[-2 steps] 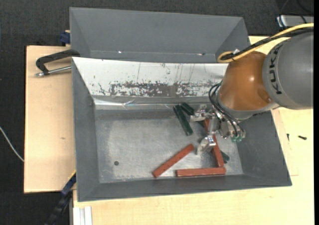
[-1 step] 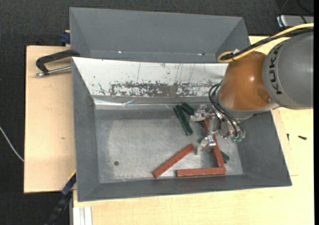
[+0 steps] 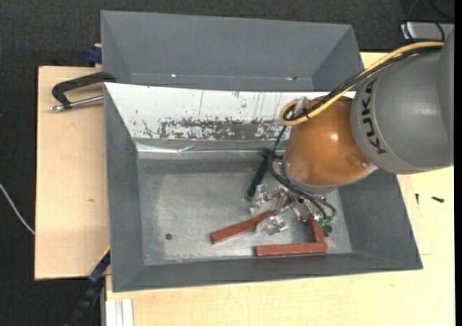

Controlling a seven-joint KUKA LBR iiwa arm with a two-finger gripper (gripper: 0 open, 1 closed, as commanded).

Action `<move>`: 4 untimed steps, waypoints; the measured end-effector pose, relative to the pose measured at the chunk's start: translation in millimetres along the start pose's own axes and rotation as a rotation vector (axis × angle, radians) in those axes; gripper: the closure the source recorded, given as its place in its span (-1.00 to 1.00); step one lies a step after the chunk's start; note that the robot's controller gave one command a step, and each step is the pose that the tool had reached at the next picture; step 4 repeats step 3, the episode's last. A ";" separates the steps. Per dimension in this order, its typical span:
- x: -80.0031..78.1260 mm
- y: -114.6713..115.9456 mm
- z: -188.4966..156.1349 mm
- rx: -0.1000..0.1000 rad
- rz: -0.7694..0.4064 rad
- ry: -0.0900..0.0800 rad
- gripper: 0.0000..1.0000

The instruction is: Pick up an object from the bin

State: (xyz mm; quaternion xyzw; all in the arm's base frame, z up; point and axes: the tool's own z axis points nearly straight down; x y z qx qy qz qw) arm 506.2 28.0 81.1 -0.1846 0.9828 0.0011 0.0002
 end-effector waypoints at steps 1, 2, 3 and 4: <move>0.0 -0.1 0.0 0.000 0.000 0.000 1.00; -7.0 3.7 -42.6 0.001 -0.008 -0.001 1.00; -11.4 -0.3 -179.8 0.003 -0.041 -0.005 1.00; -11.4 -0.3 -179.8 0.003 -0.041 -0.005 1.00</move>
Offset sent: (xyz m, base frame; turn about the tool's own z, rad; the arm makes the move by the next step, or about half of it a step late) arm 0.0062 0.0069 0.0530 -0.0102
